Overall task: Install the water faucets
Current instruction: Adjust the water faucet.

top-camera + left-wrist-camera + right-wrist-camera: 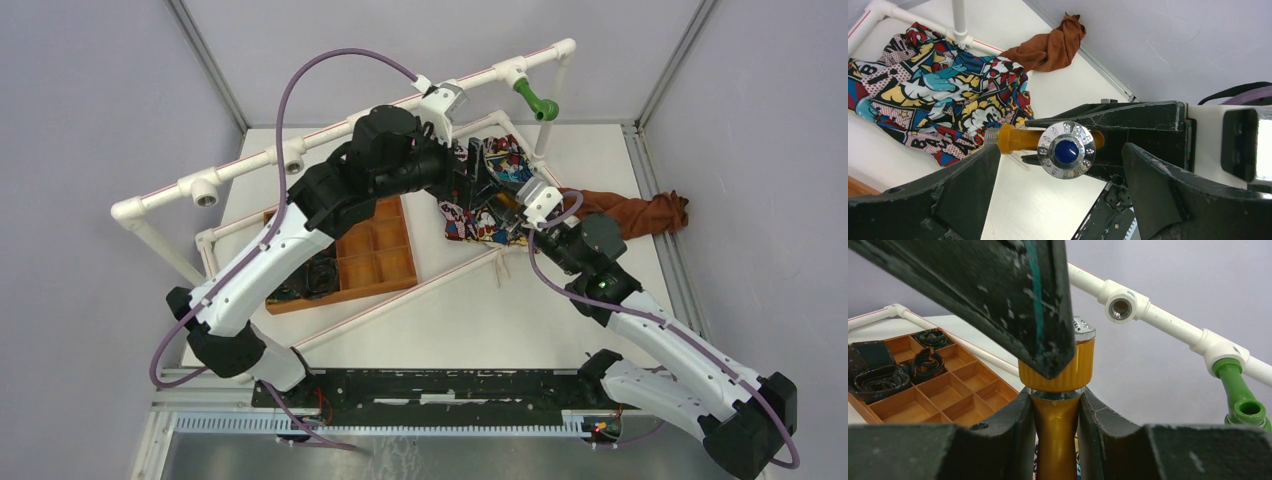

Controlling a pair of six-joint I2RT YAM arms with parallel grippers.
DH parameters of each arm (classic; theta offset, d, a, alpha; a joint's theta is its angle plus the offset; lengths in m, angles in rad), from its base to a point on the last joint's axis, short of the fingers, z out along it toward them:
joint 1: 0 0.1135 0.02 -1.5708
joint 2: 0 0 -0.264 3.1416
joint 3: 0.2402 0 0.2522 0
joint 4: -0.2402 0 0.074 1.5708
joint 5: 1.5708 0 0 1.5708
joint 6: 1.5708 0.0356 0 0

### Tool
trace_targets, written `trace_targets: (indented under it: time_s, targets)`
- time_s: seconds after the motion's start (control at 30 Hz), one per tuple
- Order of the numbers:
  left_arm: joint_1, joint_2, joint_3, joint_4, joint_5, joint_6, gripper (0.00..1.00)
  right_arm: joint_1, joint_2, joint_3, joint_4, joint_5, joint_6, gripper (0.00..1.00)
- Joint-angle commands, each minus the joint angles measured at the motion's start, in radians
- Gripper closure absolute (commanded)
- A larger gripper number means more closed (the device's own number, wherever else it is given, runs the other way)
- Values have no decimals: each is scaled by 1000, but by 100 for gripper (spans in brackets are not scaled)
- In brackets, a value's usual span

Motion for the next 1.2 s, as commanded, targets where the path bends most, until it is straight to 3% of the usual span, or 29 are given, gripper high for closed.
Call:
trace_targets:
  time_s: [0.0, 0.27, 0.5, 0.53, 0.57, 0.63, 0.87, 0.9, 0.93, 1.17]
  targets:
    - [-4, 17, -4, 46, 1, -67, 5, 2, -12, 4, 50, -16, 9, 100]
    - [-4, 31, -14, 64, 38, -80, 34, 4, -10, 2, 53, -16, 3, 100]
    - [-4, 37, 0, 63, 48, -67, 94, 3, -1, 3, 67, -2, 13, 100]
    - [-4, 37, 2, 60, 48, -60, 97, 3, 0, 6, 61, 2, 17, 100]
    - [-4, 36, 3, 58, 46, -52, 98, 3, -1, 11, 47, 9, 23, 100]
    - [-3, 33, 3, 56, 41, -42, 98, 1, 1, 28, 9, 54, 51, 91]
    - [-4, 42, 34, 30, 24, -3, 98, 2, -11, 98, -194, 92, 50, 26]
    - [-3, 46, 39, 24, 21, 2, 98, 3, -21, 96, -204, 118, 51, 8]
    - [-3, 48, 42, 21, 20, 6, 98, 3, -36, 90, -206, 141, 58, 2]
    - [-3, 57, 60, 16, 19, 19, 98, 2, -68, 133, -320, 134, 14, 2]
